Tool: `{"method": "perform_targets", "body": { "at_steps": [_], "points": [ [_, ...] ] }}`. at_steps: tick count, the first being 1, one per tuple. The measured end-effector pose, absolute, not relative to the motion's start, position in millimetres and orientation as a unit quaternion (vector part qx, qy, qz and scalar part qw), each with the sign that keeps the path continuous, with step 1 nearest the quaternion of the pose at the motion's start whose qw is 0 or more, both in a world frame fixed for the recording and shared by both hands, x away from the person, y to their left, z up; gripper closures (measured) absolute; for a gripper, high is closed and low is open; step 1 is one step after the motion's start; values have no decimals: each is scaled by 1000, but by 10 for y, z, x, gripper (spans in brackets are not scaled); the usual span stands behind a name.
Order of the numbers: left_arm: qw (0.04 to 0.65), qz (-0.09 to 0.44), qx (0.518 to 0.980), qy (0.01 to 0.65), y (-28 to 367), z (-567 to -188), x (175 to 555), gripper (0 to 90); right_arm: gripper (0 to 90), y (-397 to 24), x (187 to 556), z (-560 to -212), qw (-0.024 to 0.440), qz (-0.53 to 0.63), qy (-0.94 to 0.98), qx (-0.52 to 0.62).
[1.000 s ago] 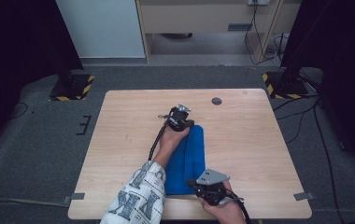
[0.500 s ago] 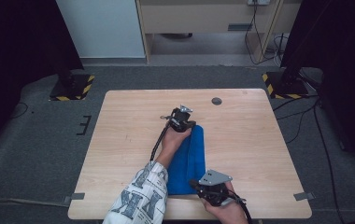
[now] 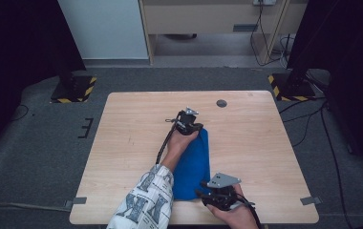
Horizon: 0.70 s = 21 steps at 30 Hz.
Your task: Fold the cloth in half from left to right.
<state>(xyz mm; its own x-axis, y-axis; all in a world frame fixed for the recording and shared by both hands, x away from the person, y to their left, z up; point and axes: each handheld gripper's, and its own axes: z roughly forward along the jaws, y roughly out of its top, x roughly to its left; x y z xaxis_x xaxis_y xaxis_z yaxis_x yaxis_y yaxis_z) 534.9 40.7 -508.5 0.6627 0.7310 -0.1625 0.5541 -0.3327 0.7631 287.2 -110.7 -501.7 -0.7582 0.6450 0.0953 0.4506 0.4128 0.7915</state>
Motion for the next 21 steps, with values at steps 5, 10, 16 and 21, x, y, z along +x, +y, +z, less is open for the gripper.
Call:
{"method": "perform_targets", "body": {
  "at_steps": [5, 10, 16, 21],
  "points": [
    [424, 125, 811, 382, 366, -5056, 5319, 539, 462, -1111, 2879, -5025, 113, 426, 834, 332],
    [433, 119, 809, 379, 406, -4959, 5273, 370, 268, -1150, 2904, -5016, 122, 423, 829, 346],
    [434, 133, 809, 373, 541, -4803, 5227, 239, 148, -1201, 2946, -4990, 127, 427, 821, 357],
    [429, 132, 810, 378, 649, -4751, 5203, 162, 108, -1245, 2983, -4961, 130, 430, 819, 358]
  ]
}}
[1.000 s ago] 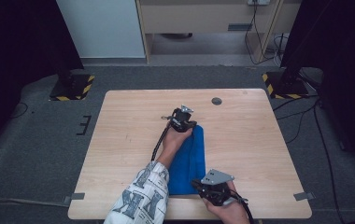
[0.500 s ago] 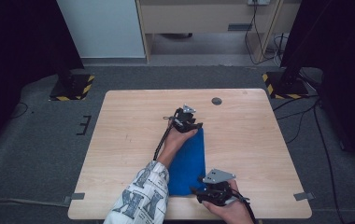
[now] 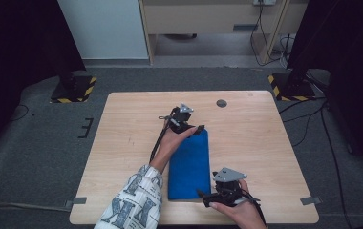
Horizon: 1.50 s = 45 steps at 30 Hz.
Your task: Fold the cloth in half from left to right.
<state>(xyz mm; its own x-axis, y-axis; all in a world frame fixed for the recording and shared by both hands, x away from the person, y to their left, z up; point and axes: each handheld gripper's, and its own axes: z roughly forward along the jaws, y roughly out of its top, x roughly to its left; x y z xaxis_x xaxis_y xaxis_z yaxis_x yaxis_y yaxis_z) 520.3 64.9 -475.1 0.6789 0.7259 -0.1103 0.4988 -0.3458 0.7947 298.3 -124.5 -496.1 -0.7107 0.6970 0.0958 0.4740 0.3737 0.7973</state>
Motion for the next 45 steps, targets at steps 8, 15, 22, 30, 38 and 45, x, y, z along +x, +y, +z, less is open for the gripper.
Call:
{"method": "perform_targets", "body": {
  "at_steps": [8, 15, 22, 30, 38, 45],
  "points": [
    [428, 132, 810, 380, 824, -4743, 5139, 77, 100, -1290, 3104, -4952, 136, 430, 817, 359],
    [420, 140, 808, 388, 997, -4745, 5062, 67, 90, -1318, 3274, -4972, 136, 426, 822, 352],
    [394, 158, 812, 400, 1113, -4778, 4939, 71, 131, -1287, 3544, -4970, 144, 426, 826, 342],
    [404, 164, 798, 417, 1383, -4878, 4788, 85, 194, -1208, 3786, -4976, 147, 423, 827, 340],
    [426, 160, 787, 417, 1607, -4837, 4726, 89, 289, -1191, 4071, -4972, 148, 413, 825, 355],
    [428, 155, 783, 424, 1652, -4850, 4763, 95, 369, -1184, 4319, -4967, 150, 412, 822, 365]
  ]
}}
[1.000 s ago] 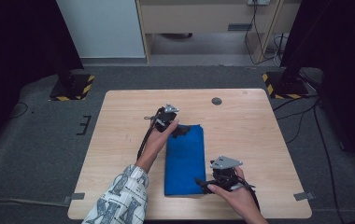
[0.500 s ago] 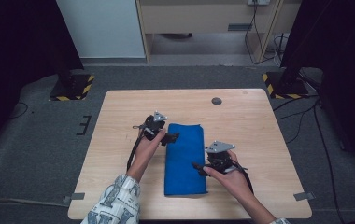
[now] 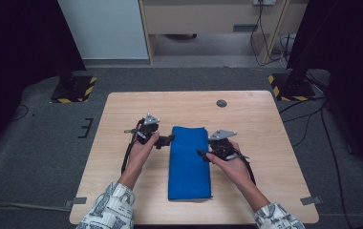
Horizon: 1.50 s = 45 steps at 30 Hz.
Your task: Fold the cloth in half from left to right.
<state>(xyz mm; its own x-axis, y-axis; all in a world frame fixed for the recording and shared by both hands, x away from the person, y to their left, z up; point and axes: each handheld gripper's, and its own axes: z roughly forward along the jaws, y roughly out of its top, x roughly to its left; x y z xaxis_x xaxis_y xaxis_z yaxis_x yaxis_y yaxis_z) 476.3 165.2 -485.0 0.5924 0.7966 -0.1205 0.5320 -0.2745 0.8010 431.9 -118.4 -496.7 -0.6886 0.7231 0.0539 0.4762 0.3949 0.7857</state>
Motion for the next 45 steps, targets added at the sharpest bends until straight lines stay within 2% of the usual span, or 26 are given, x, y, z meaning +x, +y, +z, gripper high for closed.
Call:
{"method": "perform_targets", "body": {
  "at_steps": [9, 10, 14, 24, 35, 38, 41, 45],
  "points": [
    [422, 151, 785, 428, 1564, -4836, 4802, 105, 441, -1210, 4559, -4861, 146, 423, 812, 375],
    [420, 154, 786, 427, 1547, -4831, 4812, 105, 444, -1215, 4585, -4851, 136, 430, 806, 383],
    [418, 157, 787, 426, 1492, -4816, 4859, 106, 446, -1226, 4683, -4817, 145, 423, 812, 375],
    [416, 156, 788, 427, 1472, -4794, 4872, 177, 472, -1253, 4851, -4785, 151, 425, 803, 389],
    [431, 149, 779, 431, 1540, -4725, 4920, 203, 447, -1291, 4967, -4747, 145, 430, 795, 404],
    [432, 151, 777, 433, 1547, -4693, 4957, 204, 388, -1283, 5012, -4734, 146, 420, 797, 409],
    [427, 151, 778, 435, 1544, -4733, 5013, 207, 370, -1274, 5060, -4746, 144, 414, 798, 413],
    [413, 141, 785, 439, 1510, -4844, 5072, 208, 389, -1269, 5131, -4830, 143, 396, 803, 421]
  ]
}}
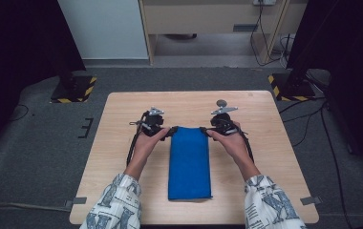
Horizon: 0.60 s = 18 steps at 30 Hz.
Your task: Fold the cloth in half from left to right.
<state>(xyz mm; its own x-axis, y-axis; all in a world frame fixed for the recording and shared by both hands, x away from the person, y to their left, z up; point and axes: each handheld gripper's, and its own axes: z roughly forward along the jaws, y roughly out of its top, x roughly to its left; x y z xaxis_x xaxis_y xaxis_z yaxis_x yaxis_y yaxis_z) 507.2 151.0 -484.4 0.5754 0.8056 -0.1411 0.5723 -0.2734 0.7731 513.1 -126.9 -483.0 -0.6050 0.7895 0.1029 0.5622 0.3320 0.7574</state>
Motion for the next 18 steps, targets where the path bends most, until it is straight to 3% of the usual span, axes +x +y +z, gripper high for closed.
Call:
{"method": "perform_targets", "body": {
  "at_steps": [9, 18],
  "points": [
    [411, 140, 784, 443, 1456, -4973, 5166, 274, 507, -1280, 5262, -4934, 132, 397, 797, 436],
    [394, 146, 789, 448, 1405, -5008, 5243, 319, 540, -1354, 5326, -4986, 134, 395, 790, 449]
  ]
}}
